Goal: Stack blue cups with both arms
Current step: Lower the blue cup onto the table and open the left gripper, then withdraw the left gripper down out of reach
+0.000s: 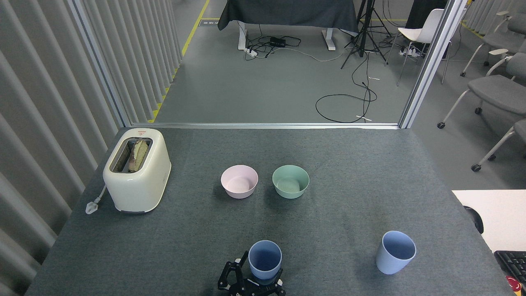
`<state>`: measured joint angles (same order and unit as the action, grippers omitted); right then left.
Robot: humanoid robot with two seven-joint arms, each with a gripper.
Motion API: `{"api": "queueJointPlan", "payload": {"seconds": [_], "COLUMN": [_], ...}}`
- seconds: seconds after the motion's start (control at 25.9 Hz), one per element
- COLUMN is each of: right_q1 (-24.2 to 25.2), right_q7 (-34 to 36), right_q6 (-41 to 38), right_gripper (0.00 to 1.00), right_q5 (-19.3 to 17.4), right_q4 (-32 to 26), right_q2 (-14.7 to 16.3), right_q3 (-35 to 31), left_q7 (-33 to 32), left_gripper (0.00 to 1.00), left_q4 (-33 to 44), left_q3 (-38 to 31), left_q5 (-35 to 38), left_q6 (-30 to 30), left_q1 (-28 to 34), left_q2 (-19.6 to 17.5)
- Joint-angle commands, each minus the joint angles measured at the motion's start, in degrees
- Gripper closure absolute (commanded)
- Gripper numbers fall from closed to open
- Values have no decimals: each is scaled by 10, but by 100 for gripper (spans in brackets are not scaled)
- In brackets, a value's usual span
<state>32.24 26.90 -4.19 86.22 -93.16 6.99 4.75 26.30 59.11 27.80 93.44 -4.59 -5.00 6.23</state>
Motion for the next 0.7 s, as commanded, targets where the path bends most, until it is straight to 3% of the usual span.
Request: {"api": "queueJointPlan", "payload": {"seconds": [0.0, 0.46, 0.66], "right_q1": [0, 3, 5], "right_q7": [3, 8, 8], "right_q6": [0, 1, 0], "right_gripper": [0, 0, 0], "right_q5": [0, 0, 0], "right_q4": [0, 0, 0], "right_q2": [0, -1, -1], "right_q3": [0, 0, -1], "left_q7": [0, 0, 0], "left_gripper": [0, 0, 0], "left_q4": [3, 66, 112], "left_q3": [1, -4, -24], "left_q5": [-12, -12, -13], "left_q6": [1, 1, 1], "left_q1": [4, 66, 117], "left_q2": [-1, -10, -32]}}
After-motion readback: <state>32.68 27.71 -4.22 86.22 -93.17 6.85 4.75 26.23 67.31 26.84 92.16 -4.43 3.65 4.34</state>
